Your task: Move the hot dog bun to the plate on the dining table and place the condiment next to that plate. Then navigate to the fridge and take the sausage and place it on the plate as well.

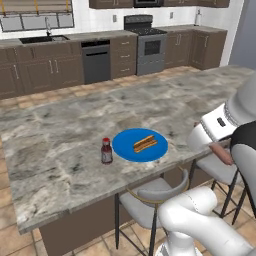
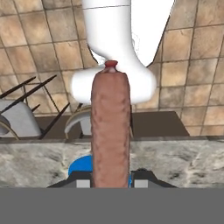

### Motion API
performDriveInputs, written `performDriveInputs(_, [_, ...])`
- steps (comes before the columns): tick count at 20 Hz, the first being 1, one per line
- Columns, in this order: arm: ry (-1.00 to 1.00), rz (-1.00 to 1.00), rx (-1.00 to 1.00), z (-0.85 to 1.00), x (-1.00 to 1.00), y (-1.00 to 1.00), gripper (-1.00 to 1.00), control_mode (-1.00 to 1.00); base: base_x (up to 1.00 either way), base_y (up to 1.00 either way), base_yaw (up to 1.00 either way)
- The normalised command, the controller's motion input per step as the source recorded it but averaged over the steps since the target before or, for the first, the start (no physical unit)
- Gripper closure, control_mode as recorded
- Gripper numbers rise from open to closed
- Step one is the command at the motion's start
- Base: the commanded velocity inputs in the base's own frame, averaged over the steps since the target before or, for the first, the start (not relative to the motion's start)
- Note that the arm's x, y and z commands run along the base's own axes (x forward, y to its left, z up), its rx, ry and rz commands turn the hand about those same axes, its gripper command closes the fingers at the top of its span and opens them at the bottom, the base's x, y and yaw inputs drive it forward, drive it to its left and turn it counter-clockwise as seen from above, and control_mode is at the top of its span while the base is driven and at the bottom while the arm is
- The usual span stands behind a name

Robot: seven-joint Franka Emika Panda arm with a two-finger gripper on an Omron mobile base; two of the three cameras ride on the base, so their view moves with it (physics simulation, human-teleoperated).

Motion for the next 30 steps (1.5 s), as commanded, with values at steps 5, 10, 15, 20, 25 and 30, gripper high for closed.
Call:
performDriveInputs(5, [0.08, 0.08, 0.06, 0.00, 0.64, -0.12, 1.00, -1.00, 0.00, 0.00, 0.00])
performDriveInputs(10, [0.11, 0.25, 0.02, -0.03, 1.00, -0.06, 1.00, -1.00, 0.00, 0.00, 0.00])
performDriveInputs(15, [0.08, 0.48, -0.01, -0.55, 1.00, 0.00, 1.00, -1.00, 0.00, 0.00, 0.00])
performDriveInputs(20, [0.00, 0.60, -0.09, -0.63, 0.98, 0.00, 1.00, -1.00, 0.00, 0.00, 0.00])
performDriveInputs(25, [-0.01, 0.59, -0.08, -0.30, 0.71, 0.08, 1.00, -1.00, 0.00, 0.00, 0.00])
performDriveInputs(30, [-0.04, 0.58, -0.09, -0.28, 0.59, -0.01, 1.00, -1.00, 0.00, 0.00, 0.00])
